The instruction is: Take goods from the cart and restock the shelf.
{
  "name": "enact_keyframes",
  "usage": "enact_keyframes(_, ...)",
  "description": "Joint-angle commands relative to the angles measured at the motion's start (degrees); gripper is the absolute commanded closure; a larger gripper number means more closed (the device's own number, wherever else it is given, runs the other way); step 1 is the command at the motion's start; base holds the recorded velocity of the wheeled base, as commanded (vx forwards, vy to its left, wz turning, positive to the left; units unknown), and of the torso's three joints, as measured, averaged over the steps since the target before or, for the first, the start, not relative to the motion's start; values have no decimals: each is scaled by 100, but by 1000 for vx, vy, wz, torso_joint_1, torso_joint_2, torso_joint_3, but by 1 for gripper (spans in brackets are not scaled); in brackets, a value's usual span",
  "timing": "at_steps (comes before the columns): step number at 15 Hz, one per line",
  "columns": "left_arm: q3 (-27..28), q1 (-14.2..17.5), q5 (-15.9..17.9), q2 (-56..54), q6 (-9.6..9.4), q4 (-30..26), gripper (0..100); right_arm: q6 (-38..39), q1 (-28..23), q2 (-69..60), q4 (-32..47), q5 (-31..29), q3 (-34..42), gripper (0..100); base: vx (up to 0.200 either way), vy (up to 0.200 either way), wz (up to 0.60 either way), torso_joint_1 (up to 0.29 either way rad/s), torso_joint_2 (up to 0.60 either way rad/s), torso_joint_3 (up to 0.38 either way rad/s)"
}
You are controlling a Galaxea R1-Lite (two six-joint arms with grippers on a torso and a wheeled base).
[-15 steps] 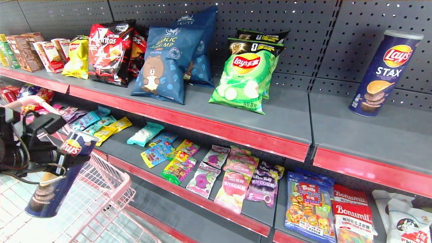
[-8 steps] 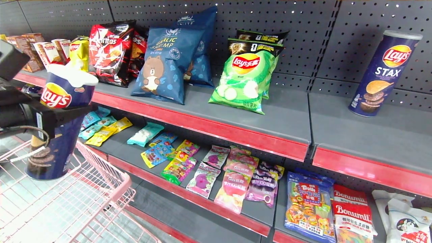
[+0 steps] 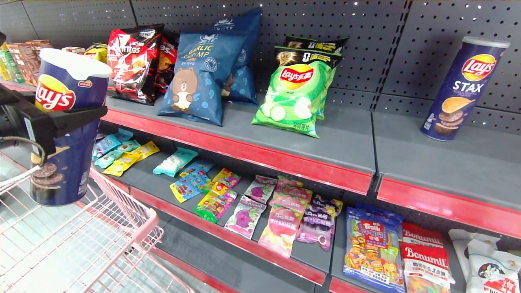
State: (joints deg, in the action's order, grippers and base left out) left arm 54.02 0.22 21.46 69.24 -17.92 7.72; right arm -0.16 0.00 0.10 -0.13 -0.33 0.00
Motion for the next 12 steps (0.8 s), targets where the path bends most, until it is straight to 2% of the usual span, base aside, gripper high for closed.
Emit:
enact_keyframes(1, 4, 4, -1, -25, -1, 2, 100, -2, 0, -1, -4, -2, 0, 0, 0, 0, 0, 0, 0, 0)
enact_keyframes(6, 12, -4, 8, -7, -27, 2, 100, -2, 0, -1, -4, -2, 0, 0, 0, 0, 0, 42, -90, -55)
enact_keyframes(12, 21, -13, 8, 10, -45, 2, 100, 7, 0, -1, -4, -2, 0, 0, 0, 0, 0, 234, -532, -297)
